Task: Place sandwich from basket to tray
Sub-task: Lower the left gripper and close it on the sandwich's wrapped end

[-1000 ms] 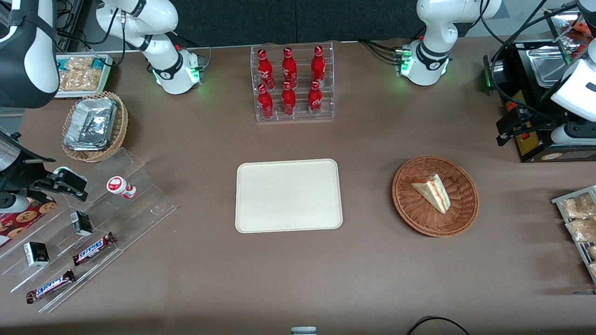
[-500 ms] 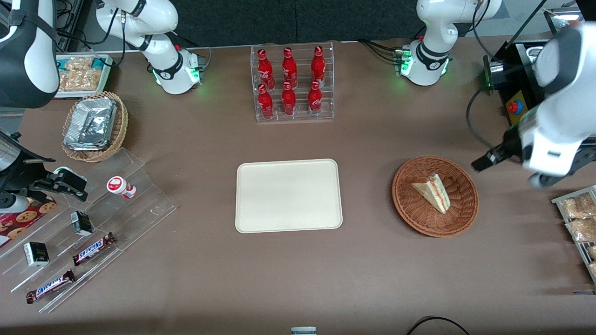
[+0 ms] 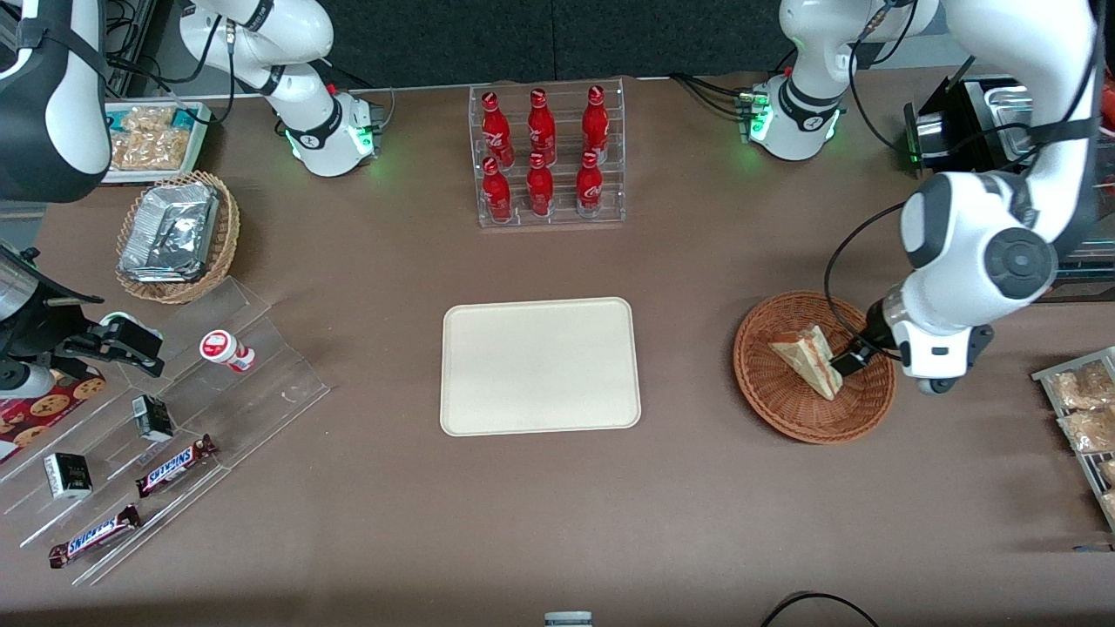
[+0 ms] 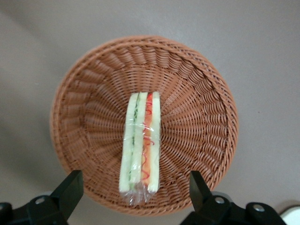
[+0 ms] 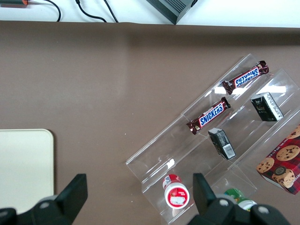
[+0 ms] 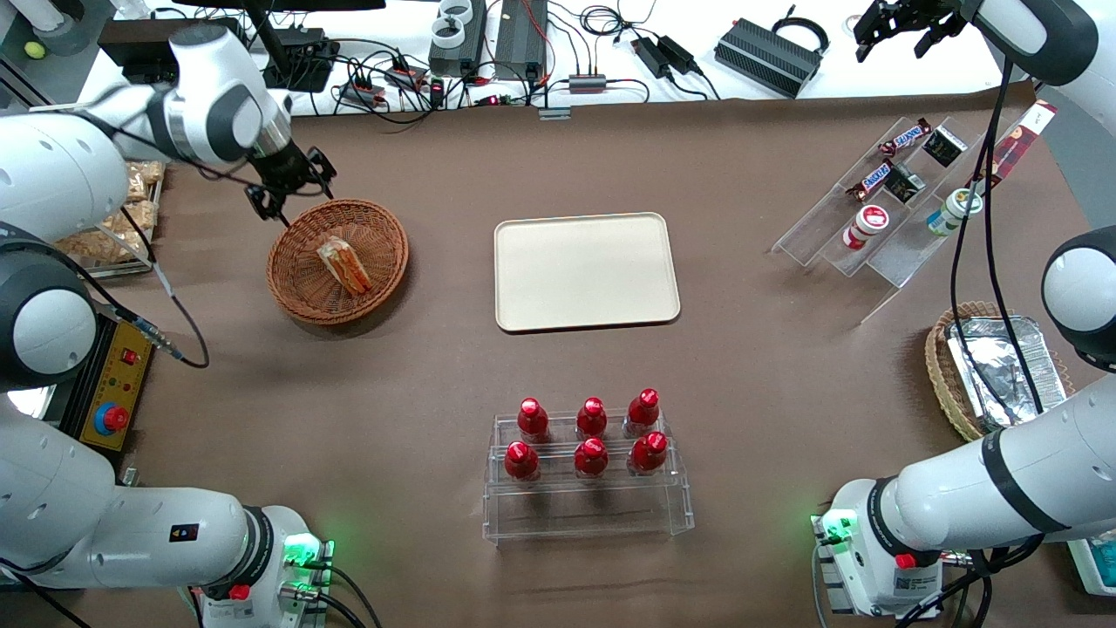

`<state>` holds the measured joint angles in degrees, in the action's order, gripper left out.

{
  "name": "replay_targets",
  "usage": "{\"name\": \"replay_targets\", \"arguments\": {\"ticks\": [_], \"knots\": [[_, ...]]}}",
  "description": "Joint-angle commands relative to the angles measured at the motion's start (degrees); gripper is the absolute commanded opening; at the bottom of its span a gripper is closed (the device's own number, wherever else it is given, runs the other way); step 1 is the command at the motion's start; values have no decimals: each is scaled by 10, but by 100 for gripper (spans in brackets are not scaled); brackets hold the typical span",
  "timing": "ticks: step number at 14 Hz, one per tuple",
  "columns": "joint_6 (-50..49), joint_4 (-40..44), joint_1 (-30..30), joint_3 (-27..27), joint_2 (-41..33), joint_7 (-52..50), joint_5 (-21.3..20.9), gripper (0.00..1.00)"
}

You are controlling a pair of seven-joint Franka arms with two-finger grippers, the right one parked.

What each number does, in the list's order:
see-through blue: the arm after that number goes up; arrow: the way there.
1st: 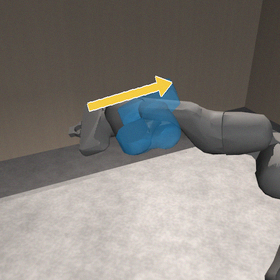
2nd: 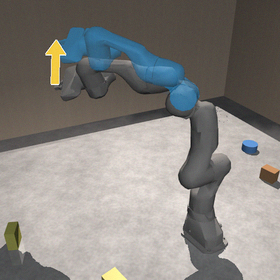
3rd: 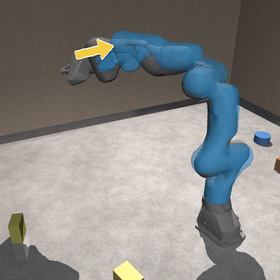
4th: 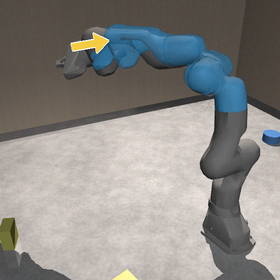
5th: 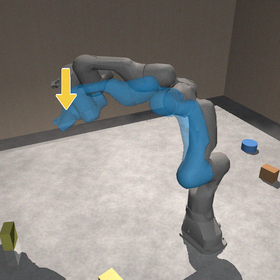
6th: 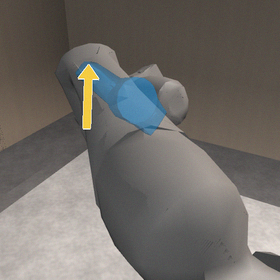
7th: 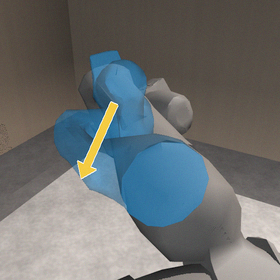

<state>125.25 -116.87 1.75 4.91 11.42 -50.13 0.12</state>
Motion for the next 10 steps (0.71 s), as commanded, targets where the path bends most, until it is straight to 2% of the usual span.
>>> {"name": "replay_targets", "arguments": {"ticks": [1, 10], "knots": [[81, -79, 14, 1, -25, -30, 1, 100], [266, -161, 18, 0, 31, -34, 1, 100]]}}
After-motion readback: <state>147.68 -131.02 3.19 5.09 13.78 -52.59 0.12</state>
